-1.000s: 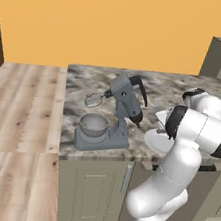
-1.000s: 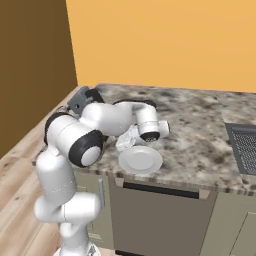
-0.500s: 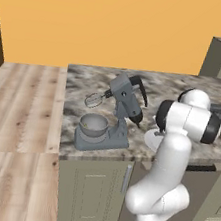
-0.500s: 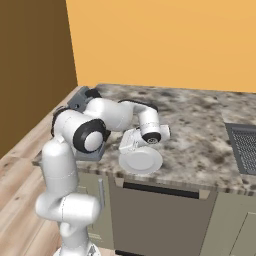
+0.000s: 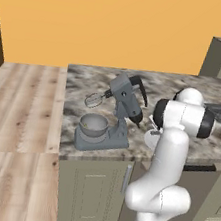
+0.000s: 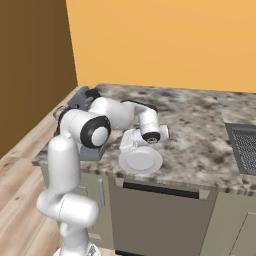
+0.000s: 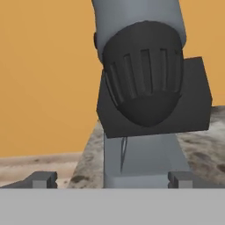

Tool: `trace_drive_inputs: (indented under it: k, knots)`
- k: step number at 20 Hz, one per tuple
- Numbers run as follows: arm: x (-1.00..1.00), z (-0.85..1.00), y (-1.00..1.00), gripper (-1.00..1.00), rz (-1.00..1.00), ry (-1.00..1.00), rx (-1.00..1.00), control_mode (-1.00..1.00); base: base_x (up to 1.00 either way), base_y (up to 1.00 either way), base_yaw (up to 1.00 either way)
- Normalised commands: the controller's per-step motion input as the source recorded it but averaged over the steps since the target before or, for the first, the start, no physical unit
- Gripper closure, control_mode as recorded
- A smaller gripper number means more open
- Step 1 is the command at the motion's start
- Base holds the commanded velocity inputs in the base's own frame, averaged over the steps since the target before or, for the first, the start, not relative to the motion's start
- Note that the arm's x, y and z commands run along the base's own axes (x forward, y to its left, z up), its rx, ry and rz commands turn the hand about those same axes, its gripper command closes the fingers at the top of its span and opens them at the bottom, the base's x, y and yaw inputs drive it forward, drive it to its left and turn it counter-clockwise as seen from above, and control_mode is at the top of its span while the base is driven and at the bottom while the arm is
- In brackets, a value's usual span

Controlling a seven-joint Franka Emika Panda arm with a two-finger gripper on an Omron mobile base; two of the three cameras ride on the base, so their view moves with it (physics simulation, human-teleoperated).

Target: Add butter and sugar cubes to the stand mixer bowl and then turn on the stand mixer to begin making frosting.

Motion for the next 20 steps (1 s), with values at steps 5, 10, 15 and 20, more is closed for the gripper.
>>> trace_drive_inputs:
  k: [5, 10, 15, 20]
  knots:
    - [0.08, -0.12, 0.18, -1.0, 0.0, 0.0, 0.0, -1.0, 0.0, 0.0, 0.0]
    - [0.0, -0.14, 0.19, -1.0, 0.0, 0.0, 0.0, -1.0, 0.0, 0.0, 0.0]
    - [0.0, -0.03, 0.13, -1.0, 0.0, 0.0, 0.0, -1.0, 0.0, 0.0, 0.0]
    - [0.07, -0.01, 0.05, -1.0, 0.0, 0.0, 0.0, -1.0, 0.0, 0.0, 0.0]
